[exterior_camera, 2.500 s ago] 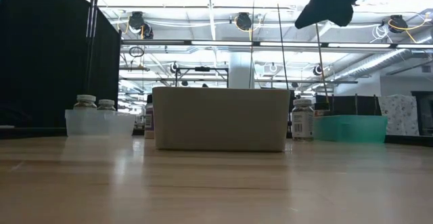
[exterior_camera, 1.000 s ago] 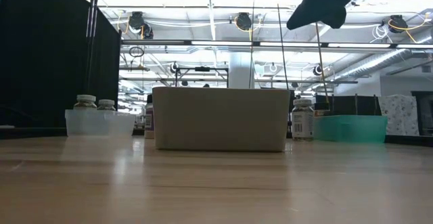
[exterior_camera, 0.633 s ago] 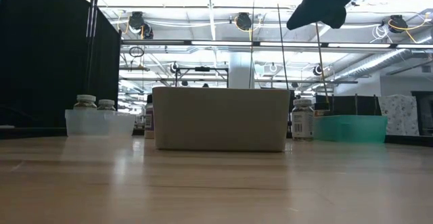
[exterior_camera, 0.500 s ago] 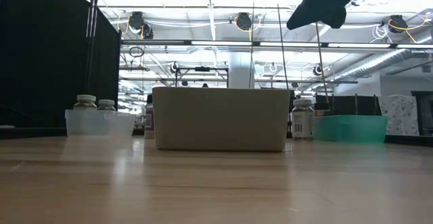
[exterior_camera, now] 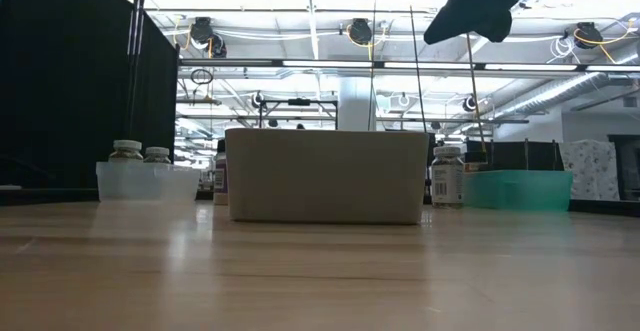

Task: Sort spices by type
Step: Put the yellow seasoning bottle into the orange bin

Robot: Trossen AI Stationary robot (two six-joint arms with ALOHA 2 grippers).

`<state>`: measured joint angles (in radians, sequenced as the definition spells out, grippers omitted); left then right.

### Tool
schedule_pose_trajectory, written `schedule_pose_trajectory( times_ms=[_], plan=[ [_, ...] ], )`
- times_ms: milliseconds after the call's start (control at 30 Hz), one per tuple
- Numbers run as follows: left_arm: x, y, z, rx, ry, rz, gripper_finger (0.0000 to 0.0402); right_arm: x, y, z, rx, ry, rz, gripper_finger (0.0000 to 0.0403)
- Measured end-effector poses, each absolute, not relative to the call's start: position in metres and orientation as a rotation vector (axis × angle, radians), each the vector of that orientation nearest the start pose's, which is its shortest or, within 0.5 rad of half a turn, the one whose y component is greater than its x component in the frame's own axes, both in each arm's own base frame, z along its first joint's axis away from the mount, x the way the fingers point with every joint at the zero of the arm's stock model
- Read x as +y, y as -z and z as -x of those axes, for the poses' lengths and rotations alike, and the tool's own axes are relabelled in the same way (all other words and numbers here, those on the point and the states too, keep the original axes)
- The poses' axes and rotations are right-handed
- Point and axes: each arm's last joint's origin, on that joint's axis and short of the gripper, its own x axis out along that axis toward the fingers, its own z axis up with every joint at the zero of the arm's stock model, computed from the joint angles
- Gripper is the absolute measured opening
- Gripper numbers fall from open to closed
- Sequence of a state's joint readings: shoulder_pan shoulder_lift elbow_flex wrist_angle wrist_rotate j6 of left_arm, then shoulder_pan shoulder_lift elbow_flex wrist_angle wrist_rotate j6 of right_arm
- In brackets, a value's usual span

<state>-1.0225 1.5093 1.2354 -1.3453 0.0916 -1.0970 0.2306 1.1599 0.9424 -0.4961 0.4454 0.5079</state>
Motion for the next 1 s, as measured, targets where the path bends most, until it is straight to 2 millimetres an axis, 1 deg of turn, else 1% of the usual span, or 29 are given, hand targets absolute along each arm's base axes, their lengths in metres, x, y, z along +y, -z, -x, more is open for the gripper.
schedule_pose_trajectory(
  times_ms=[167,533,600,700,800,1000],
  plan=[
    [-0.215,-0.262,-0.128,1.688,-0.080,0.080,0.0247,0.042,-0.290,-0.234,0.601,0.369,-0.249,0.0000],
    [-0.215,-0.267,-0.130,1.679,-0.061,0.111,0.0250,0.042,-0.290,-0.234,0.601,0.371,-0.248,0.0000],
    [-0.215,-0.267,-0.130,1.679,-0.061,0.112,0.0259,0.042,-0.290,-0.234,0.601,0.372,-0.248,0.0000],
    [-0.214,-0.267,-0.132,1.678,-0.070,0.119,0.0283,0.042,-0.290,-0.234,0.600,0.372,-0.248,0.0000],
    [-0.211,-0.267,-0.135,1.654,-0.121,0.126,0.0304,0.042,-0.290,-0.234,0.601,0.371,-0.244,0.0000],
    [-0.209,-0.267,-0.139,1.661,-0.125,0.152,0.0311,0.042,-0.290,-0.234,0.602,0.370,-0.241,0.0000]
  ],
)
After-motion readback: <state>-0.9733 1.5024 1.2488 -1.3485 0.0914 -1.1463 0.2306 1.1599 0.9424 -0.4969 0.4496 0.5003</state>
